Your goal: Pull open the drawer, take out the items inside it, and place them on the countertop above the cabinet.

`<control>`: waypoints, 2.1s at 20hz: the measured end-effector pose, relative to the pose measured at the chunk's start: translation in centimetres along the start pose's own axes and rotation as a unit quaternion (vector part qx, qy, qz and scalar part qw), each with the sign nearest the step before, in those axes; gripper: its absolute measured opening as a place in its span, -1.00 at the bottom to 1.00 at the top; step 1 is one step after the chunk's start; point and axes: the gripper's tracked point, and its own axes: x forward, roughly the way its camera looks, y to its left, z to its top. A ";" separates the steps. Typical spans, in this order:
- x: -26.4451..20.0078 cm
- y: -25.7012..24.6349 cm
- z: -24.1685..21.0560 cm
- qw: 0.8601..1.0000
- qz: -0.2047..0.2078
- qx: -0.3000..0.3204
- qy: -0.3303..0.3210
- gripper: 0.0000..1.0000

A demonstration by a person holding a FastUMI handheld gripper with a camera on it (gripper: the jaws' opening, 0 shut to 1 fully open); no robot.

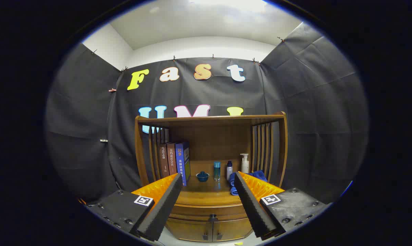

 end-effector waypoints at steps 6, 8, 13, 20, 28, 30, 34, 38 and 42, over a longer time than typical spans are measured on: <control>0.0 0.0 0.0 1.000 -0.001 -0.002 0.004 0.98; 0.1 0.0 0.0 1.000 0.000 -0.001 0.002 0.98; 0.3 -0.1 -0.4 1.000 0.000 -0.008 0.006 0.98; 0.3 0.0 -0.7 1.000 -0.005 -0.011 0.017 0.98; 0.4 -0.1 -1.1 0.999 -0.008 -0.012 0.029 0.98; 0.6 -0.2 -1.8 0.999 -0.010 -0.010 0.036 0.98; 1.6 -0.5 -5.3 0.998 -0.018 -0.007 0.062 0.98; 2.7 -1.0 -8.9 0.996 -0.025 -0.007 0.087 0.98; 4.4 -1.0 -13.1 0.993 -0.022 -0.004 0.118 0.98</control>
